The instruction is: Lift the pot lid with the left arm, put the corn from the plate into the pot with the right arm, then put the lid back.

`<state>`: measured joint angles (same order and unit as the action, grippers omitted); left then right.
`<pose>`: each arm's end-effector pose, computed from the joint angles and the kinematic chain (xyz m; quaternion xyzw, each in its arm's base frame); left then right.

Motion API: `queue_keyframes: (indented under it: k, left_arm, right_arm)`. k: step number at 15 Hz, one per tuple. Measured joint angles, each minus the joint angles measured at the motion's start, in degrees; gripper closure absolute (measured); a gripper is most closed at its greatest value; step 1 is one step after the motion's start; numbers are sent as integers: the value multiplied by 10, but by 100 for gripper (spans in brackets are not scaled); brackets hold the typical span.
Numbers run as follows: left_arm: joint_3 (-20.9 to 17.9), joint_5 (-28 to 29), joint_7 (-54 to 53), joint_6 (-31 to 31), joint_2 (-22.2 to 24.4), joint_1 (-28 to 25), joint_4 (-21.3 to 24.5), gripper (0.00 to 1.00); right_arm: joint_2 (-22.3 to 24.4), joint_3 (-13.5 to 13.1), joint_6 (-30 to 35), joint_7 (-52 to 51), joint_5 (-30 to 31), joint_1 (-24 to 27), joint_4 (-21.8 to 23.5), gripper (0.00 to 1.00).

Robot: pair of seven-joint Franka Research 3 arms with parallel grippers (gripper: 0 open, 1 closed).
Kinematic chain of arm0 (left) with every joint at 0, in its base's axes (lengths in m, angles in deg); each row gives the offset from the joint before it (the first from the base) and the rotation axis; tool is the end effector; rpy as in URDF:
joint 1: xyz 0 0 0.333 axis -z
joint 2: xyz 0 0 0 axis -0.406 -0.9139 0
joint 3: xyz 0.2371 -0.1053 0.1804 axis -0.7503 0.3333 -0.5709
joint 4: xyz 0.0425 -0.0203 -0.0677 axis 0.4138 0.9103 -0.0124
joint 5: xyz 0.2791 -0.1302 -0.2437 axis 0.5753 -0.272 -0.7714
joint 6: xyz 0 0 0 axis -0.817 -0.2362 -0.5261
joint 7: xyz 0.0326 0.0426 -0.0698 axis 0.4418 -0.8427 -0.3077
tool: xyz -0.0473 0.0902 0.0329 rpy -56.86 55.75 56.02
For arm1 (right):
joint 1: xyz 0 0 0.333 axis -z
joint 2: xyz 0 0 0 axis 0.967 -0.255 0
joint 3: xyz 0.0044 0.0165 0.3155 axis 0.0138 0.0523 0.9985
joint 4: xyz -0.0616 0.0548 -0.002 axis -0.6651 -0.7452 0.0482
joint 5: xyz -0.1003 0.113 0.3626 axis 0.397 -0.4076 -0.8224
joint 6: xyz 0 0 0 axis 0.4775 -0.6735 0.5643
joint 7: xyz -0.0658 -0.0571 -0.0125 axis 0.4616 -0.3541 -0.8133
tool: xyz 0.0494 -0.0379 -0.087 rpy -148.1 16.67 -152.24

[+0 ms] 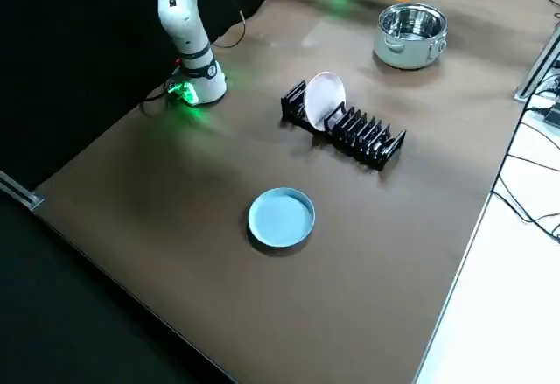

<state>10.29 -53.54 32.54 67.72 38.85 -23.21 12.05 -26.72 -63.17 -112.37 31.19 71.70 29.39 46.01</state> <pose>0.6256 -0.1176 0.4272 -0.9903 -0.1382 0.0145 0.0049 0.4856 0.5098 0.4102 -0.9984 0.0244 0.0449 0.0254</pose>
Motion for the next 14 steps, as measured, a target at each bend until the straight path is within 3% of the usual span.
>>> queue_keyframes:
  k: [4, 14]
  left_arm:
    - [0, 0, 0, 1, 0, 0, 0, 49]
    - [1, 0, 0, 9, -3, 0, 0, 49]
  right_arm:
    - [-66, -1, -96, 30, 0, -7, -38, 63]
    - [-148, -11, -182, 31, 22, -7, -45, 63]
